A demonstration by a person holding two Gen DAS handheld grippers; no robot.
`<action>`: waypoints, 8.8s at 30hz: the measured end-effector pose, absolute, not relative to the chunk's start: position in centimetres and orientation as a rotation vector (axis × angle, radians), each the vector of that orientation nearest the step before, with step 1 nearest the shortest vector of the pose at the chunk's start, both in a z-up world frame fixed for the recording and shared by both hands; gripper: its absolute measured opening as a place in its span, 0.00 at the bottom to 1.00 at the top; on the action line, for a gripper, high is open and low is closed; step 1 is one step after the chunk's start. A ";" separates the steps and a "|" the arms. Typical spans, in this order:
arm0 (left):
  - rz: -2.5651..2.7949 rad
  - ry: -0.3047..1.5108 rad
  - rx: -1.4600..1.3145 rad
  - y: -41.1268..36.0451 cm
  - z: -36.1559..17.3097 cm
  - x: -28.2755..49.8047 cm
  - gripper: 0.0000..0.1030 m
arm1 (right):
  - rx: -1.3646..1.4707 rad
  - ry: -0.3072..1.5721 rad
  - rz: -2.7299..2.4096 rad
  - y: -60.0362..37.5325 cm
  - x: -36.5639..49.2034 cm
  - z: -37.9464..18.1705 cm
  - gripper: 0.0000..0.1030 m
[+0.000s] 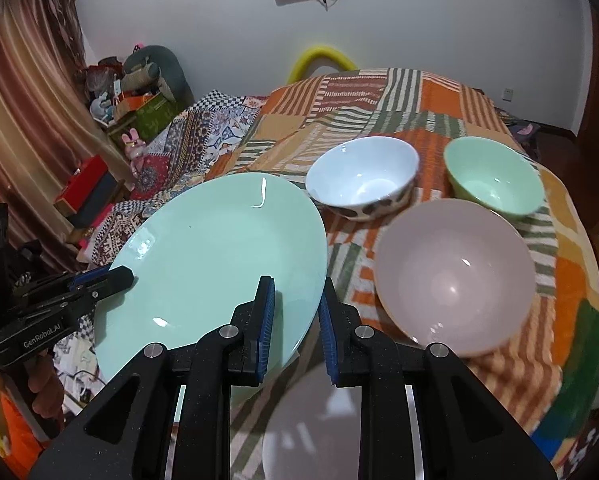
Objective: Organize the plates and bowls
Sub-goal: 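Lift the mint green plate and carry it toward the white plate stack, then lower the mint green plate onto the white plate and open the left tool, then move the left tool to the pale pink bowl rim and grasp it, then lift the pink bowl and carry it over the plate stack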
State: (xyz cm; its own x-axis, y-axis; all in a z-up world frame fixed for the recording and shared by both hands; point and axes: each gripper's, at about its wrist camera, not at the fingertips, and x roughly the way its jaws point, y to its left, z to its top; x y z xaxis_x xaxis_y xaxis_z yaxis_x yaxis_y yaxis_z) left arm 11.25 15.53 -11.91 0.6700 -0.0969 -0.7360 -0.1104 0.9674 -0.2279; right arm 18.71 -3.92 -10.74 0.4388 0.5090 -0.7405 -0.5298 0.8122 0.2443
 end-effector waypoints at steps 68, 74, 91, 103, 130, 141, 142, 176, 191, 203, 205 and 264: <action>-0.130 1.167 -0.113 0.2 -20.8 13.6 0.20 | 0.187 1.100 0.468 -19.1 13.3 -18.7 0.20; -0.130 1.170 -0.115 0.4 -20.9 14.0 0.20 | 0.192 1.102 0.468 -18.7 13.5 -18.7 0.20; -0.084 1.182 -0.010 -0.2 -22.4 14.4 0.27 | 0.143 1.100 0.484 -17.3 13.6 -19.0 0.22; -0.095 1.183 -0.048 0.2 -21.7 14.0 0.27 | 0.106 1.044 0.437 -18.7 13.4 -17.6 0.22; -0.052 0.980 -0.117 2.5 -15.9 23.0 0.52 | 0.187 0.868 0.374 -19.7 20.8 -12.7 0.49; -0.106 1.002 -0.128 2.2 -18.8 28.2 0.47 | 0.195 0.910 0.383 -18.1 24.9 -14.8 0.49; -0.110 1.002 -0.126 2.1 -19.0 28.6 0.44 | 0.196 0.915 0.383 -17.9 25.2 -15.1 0.49; -0.133 0.973 -0.072 0.3 -15.5 24.7 0.14 | 0.148 0.921 0.432 -16.8 22.6 -12.7 0.20; -0.086 0.914 -0.103 2.3 -11.7 17.9 0.15 | 0.108 0.860 0.497 -14.7 18.4 -10.1 0.20; 0.000 0.895 -0.121 5.9 -10.8 13.1 0.15 | 0.068 0.851 0.575 -11.2 15.9 -9.8 0.21; 0.021 0.897 -0.125 6.5 -10.9 12.4 0.15 | 0.056 0.855 0.591 -10.5 15.6 -9.9 0.22; 0.252 1.162 -0.233 16.3 -23.7 9.7 0.22 | -0.157 1.126 0.764 1.4 15.6 -19.8 0.24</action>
